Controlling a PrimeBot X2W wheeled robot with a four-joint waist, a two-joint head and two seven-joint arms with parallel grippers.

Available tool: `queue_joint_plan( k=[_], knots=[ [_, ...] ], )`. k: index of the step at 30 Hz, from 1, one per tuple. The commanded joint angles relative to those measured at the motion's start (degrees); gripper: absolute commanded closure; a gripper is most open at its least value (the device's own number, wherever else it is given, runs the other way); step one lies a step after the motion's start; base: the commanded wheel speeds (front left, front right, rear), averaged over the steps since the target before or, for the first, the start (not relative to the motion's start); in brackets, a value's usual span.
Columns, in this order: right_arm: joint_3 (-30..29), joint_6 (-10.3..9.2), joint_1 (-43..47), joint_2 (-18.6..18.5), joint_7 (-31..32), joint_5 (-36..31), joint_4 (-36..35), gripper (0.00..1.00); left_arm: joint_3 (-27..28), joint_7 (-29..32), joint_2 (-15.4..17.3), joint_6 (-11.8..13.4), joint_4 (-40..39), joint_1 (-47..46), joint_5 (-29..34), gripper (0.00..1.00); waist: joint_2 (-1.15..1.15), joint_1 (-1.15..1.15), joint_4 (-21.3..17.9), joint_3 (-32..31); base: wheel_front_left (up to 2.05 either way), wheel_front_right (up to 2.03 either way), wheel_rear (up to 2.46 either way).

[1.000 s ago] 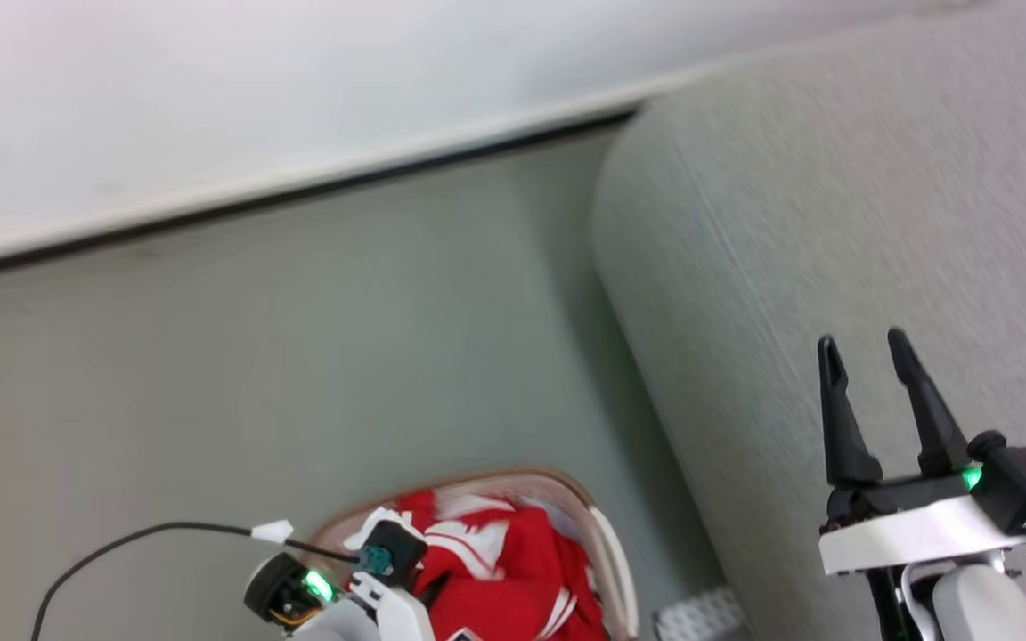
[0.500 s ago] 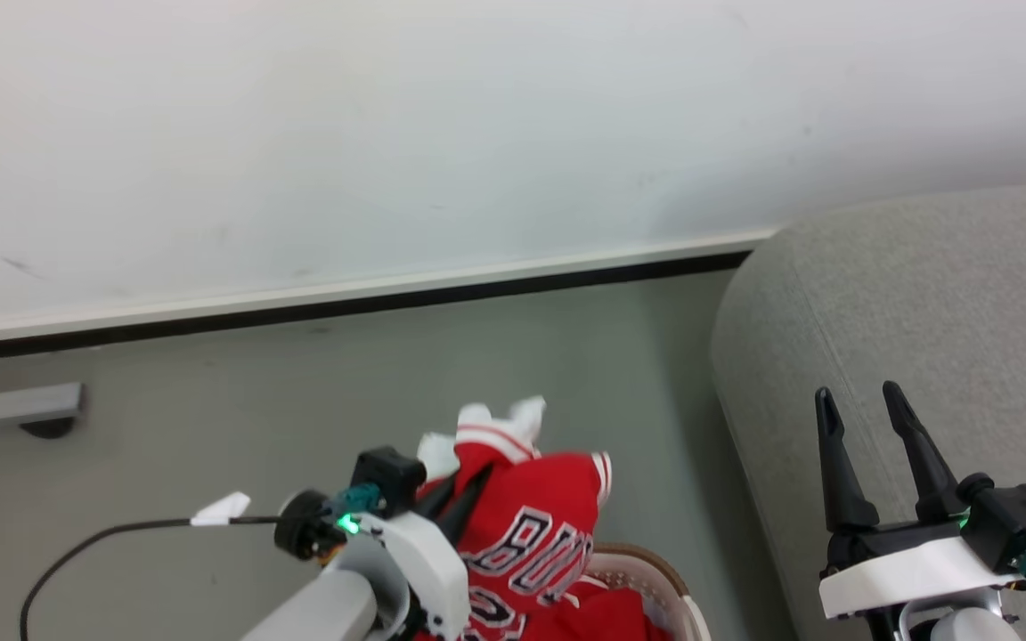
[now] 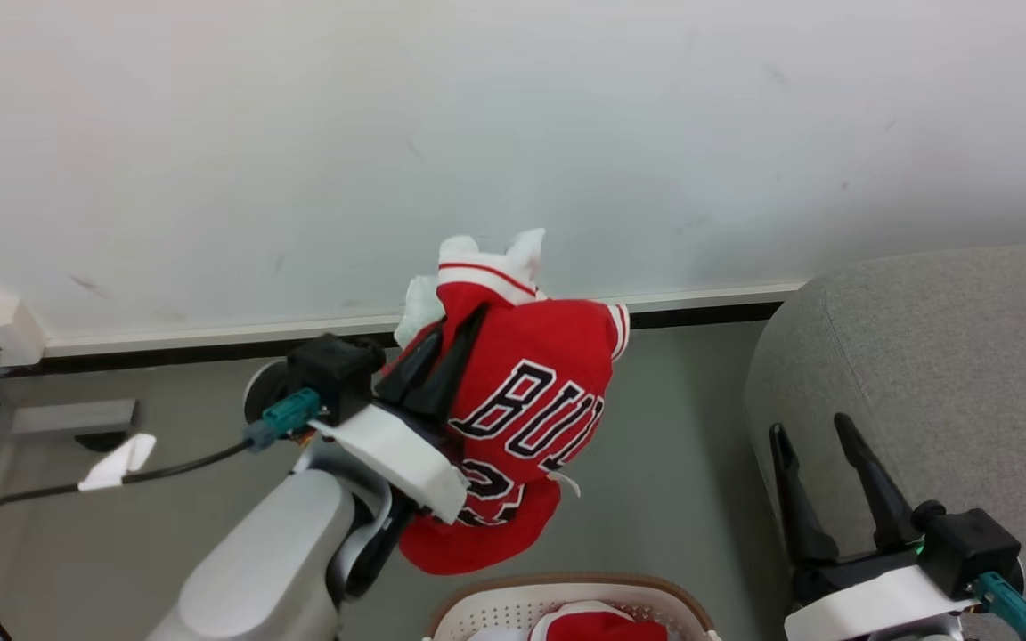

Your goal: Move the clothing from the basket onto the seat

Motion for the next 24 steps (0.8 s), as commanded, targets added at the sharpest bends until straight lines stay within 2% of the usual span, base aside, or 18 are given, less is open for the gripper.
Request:
queue_joint_plan(
  k=[1,9,17,24],
  knots=[
    [0.52,-0.12,0.82,-0.15,-0.15,0.51,-0.26,0.0,0.34,-0.05,0.4,0.15,-0.76,-0.6,0.7,1.0,0.0,0.01,0.11,-0.09,0.0,0.0,0.0],
    [4.12,-0.12,1.23,-0.17,-0.15,1.61,-2.78,0.0,1.71,0.44,0.57,1.12,-4.1,-1.66,-0.76,1.0,0.0,0.01,-0.23,-0.16,0.0,0.0,0.0],
    [7.42,-0.12,0.88,-0.16,-0.15,1.56,-2.35,0.0,1.25,0.66,0.46,1.6,-4.46,-0.77,-1.21,1.0,0.0,0.01,-0.45,-0.23,0.0,0.0,0.0],
    [21.68,-0.12,-1.99,-1.58,-0.15,5.46,2.46,0.0,0.54,0.94,-0.49,1.62,-3.94,-0.81,-1.61,1.0,0.0,0.01,0.02,-0.49,0.0,0.0,0.0]
  ],
)
